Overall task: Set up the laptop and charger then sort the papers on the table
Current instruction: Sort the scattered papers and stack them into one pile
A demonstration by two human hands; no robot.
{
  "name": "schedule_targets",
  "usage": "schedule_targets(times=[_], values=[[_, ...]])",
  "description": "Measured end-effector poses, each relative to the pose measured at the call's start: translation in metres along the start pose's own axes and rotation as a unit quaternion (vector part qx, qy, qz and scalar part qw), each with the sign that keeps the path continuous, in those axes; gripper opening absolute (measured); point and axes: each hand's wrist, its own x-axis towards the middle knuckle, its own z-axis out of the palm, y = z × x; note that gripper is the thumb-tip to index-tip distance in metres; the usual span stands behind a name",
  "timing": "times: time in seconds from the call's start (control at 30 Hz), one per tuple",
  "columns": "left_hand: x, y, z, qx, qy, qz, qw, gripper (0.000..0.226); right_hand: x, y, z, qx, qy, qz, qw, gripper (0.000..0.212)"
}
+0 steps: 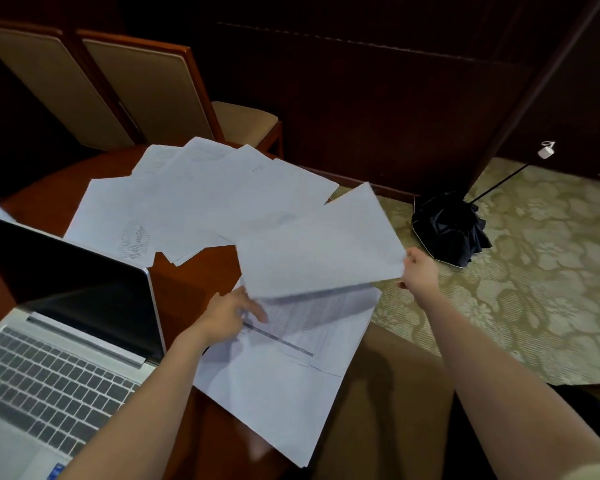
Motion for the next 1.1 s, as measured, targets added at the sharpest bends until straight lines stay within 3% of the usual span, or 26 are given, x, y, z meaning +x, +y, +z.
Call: schedule_targets(times=[0.07, 0.13, 0.2, 0.27, 0.37, 0.47, 0.53, 0.67, 0.73, 0.83, 0.97, 1.03, 1.1], values=[[-0.005, 0.004, 0.003, -0.126, 0.134, -0.088, 0.979, 0.045, 0.000, -0.006, 0.000, -0.091, 0.009, -0.036, 0.995, 0.024], [-0.009, 0.011, 0.007, -0.189, 0.297, -0.185, 0.917, 0.027, -0.001, -0.016, 0.000, -0.149, 0.018, -0.051, 0.987, 0.033], [-0.007, 0.017, 0.007, -0.220, 0.361, -0.221, 0.879, 0.015, 0.001, -0.026, 0.001, -0.186, 0.013, -0.068, 0.980, 0.033], [0.002, 0.022, 0.001, -0.222, 0.333, -0.198, 0.895, 0.022, 0.009, -0.034, 0.006, -0.216, -0.016, -0.088, 0.972, 0.031], [0.020, 0.020, -0.006, -0.132, 0.221, -0.133, 0.957, 0.047, 0.016, -0.042, 0.019, -0.252, -0.049, -0.128, 0.958, 0.039], [0.032, 0.015, -0.003, -0.092, 0.103, -0.131, 0.982, 0.074, 0.015, -0.053, 0.037, -0.164, -0.047, -0.122, 0.978, 0.035], [0.036, 0.013, 0.004, -0.103, 0.084, -0.144, 0.981, 0.080, 0.013, -0.054, 0.049, -0.076, -0.021, -0.075, 0.994, 0.039], [0.046, 0.015, 0.009, -0.060, 0.110, -0.145, 0.982, 0.076, 0.012, -0.040, 0.062, 0.048, -0.038, 0.095, 0.994, 0.076], [0.053, 0.020, 0.004, -0.130, 0.130, -0.140, 0.973, 0.071, 0.011, -0.032, 0.063, 0.075, -0.074, 0.163, 0.981, 0.067], [0.056, 0.032, -0.001, -0.191, 0.179, -0.116, 0.958, 0.057, 0.009, -0.029, 0.063, 0.107, -0.063, 0.140, 0.982, 0.026], [0.055, 0.037, -0.005, -0.268, 0.196, -0.118, 0.936, 0.051, 0.001, -0.031, 0.062, 0.230, -0.104, 0.125, 0.960, 0.037], [0.053, 0.034, -0.005, -0.291, 0.165, -0.102, 0.937, 0.041, -0.012, -0.035, 0.063, 0.227, -0.131, 0.116, 0.958, 0.021], [0.047, 0.035, -0.006, -0.304, 0.167, -0.068, 0.936, 0.028, -0.027, -0.041, 0.060, 0.226, -0.096, 0.078, 0.966, 0.011]])
